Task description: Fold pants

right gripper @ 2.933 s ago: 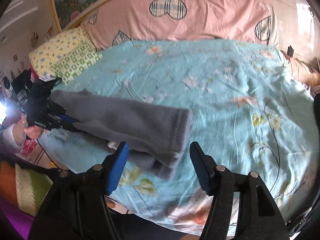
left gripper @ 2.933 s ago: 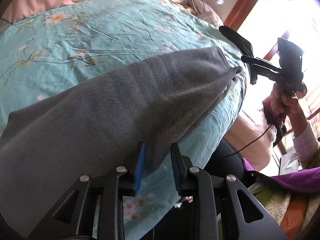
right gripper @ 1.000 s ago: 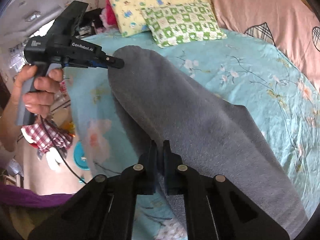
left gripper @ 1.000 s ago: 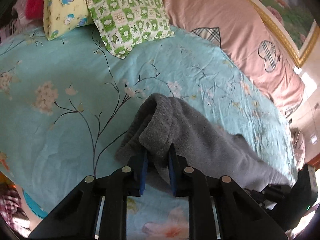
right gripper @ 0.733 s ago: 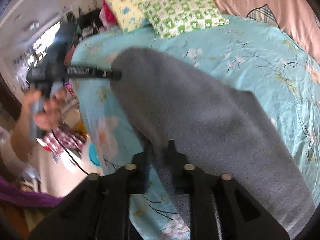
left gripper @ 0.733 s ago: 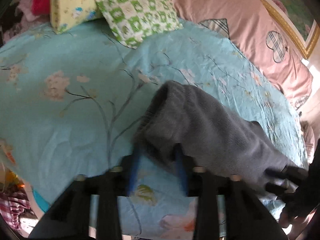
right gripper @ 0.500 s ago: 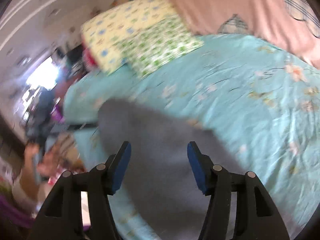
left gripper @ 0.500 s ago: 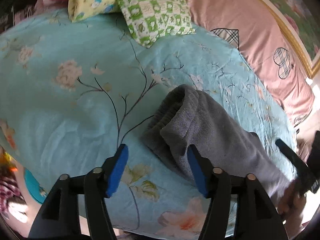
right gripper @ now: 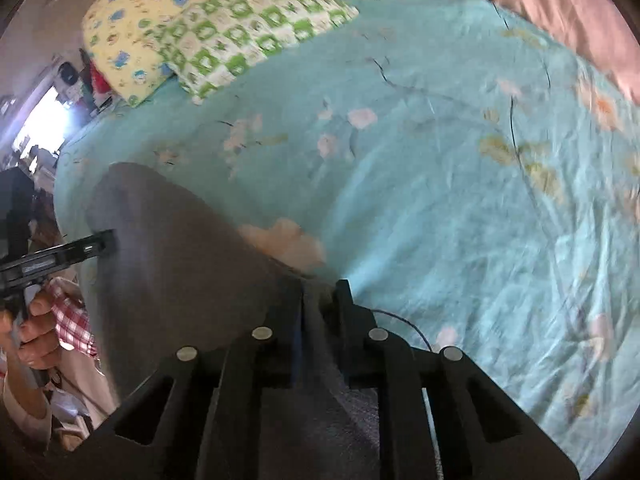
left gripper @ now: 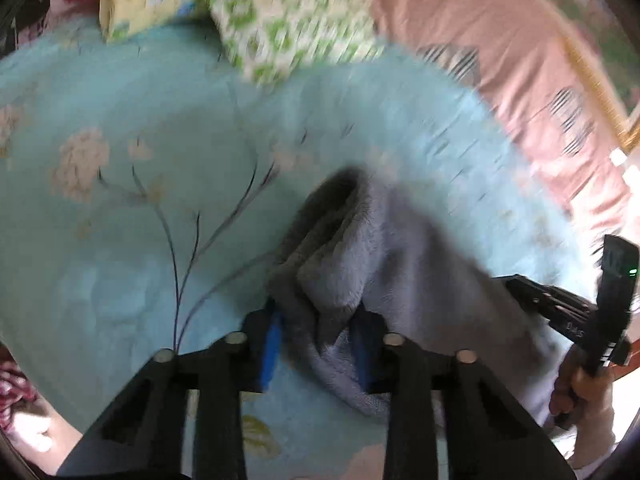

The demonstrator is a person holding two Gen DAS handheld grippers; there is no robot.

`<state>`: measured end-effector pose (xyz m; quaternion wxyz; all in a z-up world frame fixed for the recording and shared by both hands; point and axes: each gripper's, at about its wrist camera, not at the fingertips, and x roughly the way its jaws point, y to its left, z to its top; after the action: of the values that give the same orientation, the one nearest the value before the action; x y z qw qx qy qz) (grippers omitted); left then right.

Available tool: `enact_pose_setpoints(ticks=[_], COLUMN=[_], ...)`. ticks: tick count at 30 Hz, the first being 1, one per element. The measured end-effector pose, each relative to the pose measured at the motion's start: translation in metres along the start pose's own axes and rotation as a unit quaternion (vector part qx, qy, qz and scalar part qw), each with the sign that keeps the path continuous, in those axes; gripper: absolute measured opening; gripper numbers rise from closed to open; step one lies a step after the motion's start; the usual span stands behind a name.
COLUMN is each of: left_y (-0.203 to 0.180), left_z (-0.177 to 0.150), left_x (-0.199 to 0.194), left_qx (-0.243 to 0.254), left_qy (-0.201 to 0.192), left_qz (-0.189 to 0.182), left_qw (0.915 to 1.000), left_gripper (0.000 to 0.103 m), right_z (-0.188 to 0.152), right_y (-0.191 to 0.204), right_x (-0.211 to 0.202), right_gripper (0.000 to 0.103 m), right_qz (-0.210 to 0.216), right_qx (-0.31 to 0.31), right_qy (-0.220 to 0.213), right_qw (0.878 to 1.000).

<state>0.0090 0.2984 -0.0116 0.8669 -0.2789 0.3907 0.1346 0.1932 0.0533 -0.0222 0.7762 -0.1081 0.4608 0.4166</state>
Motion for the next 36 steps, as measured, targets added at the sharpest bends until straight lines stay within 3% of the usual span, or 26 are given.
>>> enact_pose_setpoints(ticks=[4,7,10,16,17,20,24,26,30,36], left_y=[0.003,0.001,0.013,0.039,0.037,0.03,0.021,0.012,-0.015,-0.071], left_z=[0.012,0.011,0.013,0.014,0.012,0.009,0.006,0.005,0.004,-0.009], left_x=[-0.045,-0.034,0.003,0.04,0.037,0.018,-0.017,-0.032,-0.038,-0.02], left_qx=[0.01,0.045,0.052,0.039,0.04,0.045,0.052,0.056,0.081,0.131], left_qy=[-0.07,-0.064,-0.038,-0.018,-0.017,-0.021,-0.051,-0.06,-0.062,-0.028], left_qz=[-0.055,-0.022,0.001,-0.011,-0.008,0.025,0.044,0.037,0.018,-0.026], left_qw=[0.996,0.9967,0.9979,0.999,0.999,0.9984,0.9964,0.9959,0.9946,0.9906], left_gripper=[0.025,0.024,0.024,0.026,0.031,0.044,0.046,0.053,0.054,0.054], right_z=[0.027,0.039,0.036,0.011,0.011,0.01,-0.004,-0.017,-0.044,-0.094], right_y=[0.0,-0.008,-0.004,-0.016,-0.016,-0.018,-0.025,-0.025,-0.025,-0.032], right_x=[-0.039,-0.034,0.004,0.034,0.031,0.014,-0.029,-0.055,-0.088,-0.123], right_gripper=[0.015,0.015,0.015,0.017,0.019,0.031,0.039,0.041,0.043,0.044], right_qz=[-0.014,-0.02,-0.05,-0.081,-0.083,-0.087,-0.056,-0.051,-0.04,-0.049], right_qx=[-0.002,0.012,0.001,0.007,0.01,0.021,0.063,0.074,0.092,0.131], right_qy=[-0.072,-0.094,-0.076,-0.081,-0.083,-0.098,-0.137,-0.154,-0.168,-0.175], right_qw=[0.997,0.995,0.996,0.993,0.993,0.991,0.987,0.984,0.981,0.975])
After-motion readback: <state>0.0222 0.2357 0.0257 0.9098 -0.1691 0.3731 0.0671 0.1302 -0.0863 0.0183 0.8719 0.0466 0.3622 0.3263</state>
